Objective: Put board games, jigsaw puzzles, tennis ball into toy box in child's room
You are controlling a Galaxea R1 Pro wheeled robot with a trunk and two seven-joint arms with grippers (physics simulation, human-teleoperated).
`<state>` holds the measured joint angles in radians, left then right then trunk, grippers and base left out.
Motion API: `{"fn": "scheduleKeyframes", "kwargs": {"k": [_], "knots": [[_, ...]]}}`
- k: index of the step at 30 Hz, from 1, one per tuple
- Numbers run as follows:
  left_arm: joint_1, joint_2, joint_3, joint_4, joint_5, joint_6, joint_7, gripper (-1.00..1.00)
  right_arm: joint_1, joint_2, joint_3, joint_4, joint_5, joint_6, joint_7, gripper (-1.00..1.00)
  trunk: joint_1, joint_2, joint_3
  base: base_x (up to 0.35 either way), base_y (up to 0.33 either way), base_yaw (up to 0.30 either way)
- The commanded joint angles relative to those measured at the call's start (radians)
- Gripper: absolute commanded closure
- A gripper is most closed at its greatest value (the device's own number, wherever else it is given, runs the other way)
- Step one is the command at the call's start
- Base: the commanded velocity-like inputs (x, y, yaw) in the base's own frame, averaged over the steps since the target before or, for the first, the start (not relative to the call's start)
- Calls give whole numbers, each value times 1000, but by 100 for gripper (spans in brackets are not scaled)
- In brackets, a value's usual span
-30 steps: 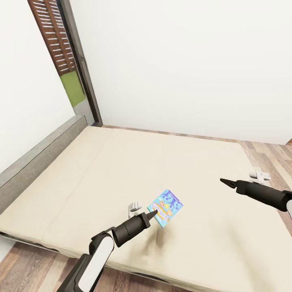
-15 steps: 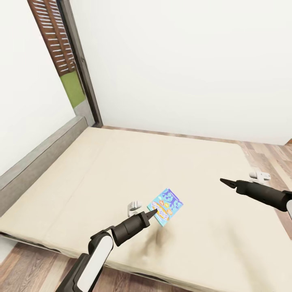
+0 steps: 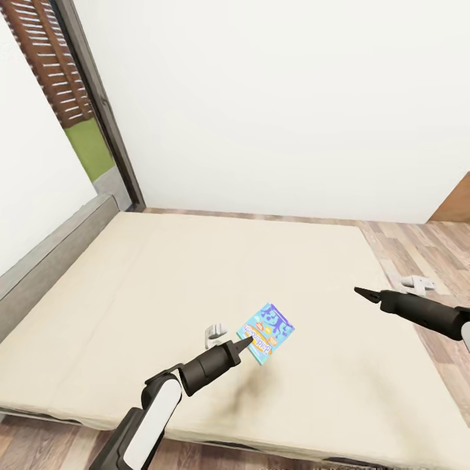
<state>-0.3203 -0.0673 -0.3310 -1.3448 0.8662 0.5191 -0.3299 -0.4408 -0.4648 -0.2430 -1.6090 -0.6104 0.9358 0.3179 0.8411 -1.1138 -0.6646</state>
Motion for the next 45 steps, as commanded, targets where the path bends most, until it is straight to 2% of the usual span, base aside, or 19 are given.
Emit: {"fn": "scheduleKeyframes", "kwargs": {"k": [1, 45], "knots": [[0, 0, 1, 0, 7, 8, 0, 100, -1, 0, -1, 0, 8, 5, 9, -100, -4, 7, 2, 0, 0, -265], [0, 0, -5, -2, 6, 21, 0, 100, -1, 0, -2, 0, 8, 6, 9, -100, -173, 315, 148, 0, 0, -278]]}}
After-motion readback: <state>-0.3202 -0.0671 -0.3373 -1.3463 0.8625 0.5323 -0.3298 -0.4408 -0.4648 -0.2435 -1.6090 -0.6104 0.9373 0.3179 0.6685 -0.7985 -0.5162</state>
